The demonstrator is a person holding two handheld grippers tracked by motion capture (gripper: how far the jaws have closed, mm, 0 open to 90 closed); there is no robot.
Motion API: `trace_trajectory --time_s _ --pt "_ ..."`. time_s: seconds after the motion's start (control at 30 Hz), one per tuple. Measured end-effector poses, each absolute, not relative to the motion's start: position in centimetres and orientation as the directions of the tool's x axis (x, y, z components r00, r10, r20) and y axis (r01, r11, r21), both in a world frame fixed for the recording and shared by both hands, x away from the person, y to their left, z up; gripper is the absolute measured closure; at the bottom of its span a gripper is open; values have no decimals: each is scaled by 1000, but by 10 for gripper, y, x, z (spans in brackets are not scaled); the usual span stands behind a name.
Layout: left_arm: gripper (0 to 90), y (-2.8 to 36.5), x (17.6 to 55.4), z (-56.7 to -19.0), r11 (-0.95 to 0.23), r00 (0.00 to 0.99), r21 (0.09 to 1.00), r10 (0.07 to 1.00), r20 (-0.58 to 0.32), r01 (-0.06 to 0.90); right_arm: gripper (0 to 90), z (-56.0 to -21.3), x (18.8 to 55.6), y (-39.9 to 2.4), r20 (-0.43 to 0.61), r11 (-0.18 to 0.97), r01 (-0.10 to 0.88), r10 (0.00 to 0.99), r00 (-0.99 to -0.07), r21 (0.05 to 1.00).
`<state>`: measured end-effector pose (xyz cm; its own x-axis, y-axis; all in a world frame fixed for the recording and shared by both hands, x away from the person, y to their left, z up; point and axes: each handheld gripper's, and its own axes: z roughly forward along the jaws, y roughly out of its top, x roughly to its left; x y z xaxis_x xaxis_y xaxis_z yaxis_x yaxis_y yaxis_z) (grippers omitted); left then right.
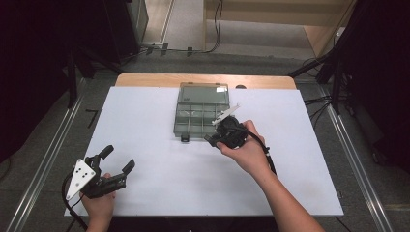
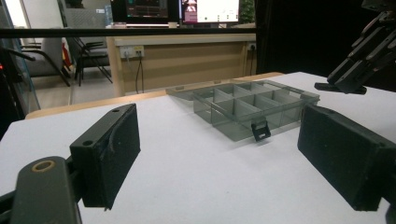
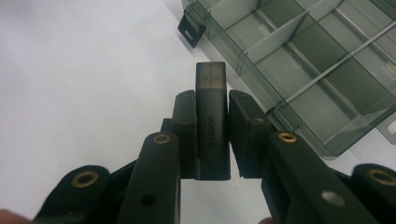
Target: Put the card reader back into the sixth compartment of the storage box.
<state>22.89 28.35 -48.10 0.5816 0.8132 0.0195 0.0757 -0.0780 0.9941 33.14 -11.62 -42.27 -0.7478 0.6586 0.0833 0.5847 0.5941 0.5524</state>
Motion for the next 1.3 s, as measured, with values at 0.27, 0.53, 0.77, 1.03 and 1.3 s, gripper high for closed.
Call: trace_trajectory --time_s 0.27,0.53,0.77,1.03,1.3 --pt "132 284 229 -481 -76 582 994 813 18 76 710 -418 339 -113 83 599 582 654 -752 551" --pt "132 284 229 -481 -75 583 994 813 18 75 710 -410 347 -109 77 603 572 648 -758 556" --pt "132 284 229 -481 -75 584 994 812 19 73 711 -406 353 -106 72 609 569 645 -761 552" --pt "132 284 229 -481 -74 584 995 811 17 74 710 -404 361 -101 62 617 565 644 -763 547" --pt "132 284 229 -481 -71 585 995 811 15 74 710 -400 369 -94 52 623 565 645 -762 541"
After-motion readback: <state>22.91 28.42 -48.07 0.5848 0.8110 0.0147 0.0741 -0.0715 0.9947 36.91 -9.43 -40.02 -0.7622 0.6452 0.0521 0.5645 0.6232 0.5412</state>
